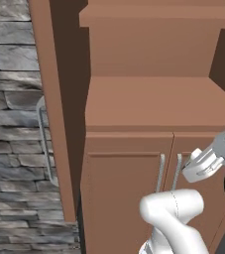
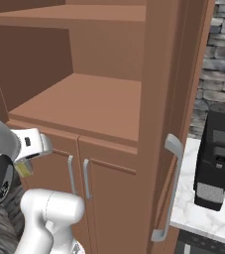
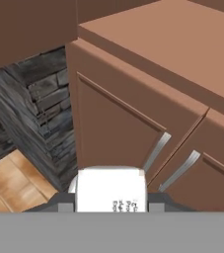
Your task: Pick the boxed drink, beer from the counter and place them in the open cabinet.
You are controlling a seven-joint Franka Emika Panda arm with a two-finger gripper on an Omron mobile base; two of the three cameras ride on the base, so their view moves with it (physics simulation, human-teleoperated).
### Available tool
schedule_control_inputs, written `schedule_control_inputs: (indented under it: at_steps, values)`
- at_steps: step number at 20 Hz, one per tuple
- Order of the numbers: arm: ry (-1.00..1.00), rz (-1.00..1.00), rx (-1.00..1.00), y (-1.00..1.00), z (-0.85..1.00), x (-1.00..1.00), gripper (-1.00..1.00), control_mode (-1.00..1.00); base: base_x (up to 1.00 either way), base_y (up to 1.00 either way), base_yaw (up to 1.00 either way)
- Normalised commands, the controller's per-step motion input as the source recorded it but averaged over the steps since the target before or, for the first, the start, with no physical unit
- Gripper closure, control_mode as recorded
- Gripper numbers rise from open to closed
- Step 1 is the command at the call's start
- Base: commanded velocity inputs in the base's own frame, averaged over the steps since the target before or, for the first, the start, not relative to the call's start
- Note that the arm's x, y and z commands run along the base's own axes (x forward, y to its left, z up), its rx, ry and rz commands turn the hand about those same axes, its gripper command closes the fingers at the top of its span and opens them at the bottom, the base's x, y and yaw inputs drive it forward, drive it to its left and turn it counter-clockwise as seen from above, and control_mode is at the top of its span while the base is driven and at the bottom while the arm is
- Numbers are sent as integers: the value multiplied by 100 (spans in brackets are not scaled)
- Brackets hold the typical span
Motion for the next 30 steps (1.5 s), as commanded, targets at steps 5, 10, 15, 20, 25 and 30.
schedule_control_inputs:
  at_steps: [5,10,15,20,25,30]
  values:
    - [-1,0,0,0,29,0,100,-100,0,0,0]
    - [0,0,0,0,60,0,100,-100,0,0,0]
    - [0,0,-1,0,53,0,100,-100,0,0,0]
    - [0,0,0,0,26,16,100,-100,0,0,0]
    - [-2,0,0,0,0,29,100,-100,0,0,0]
    - [-20,0,0,0,-11,19,100,-100,0,0,0]
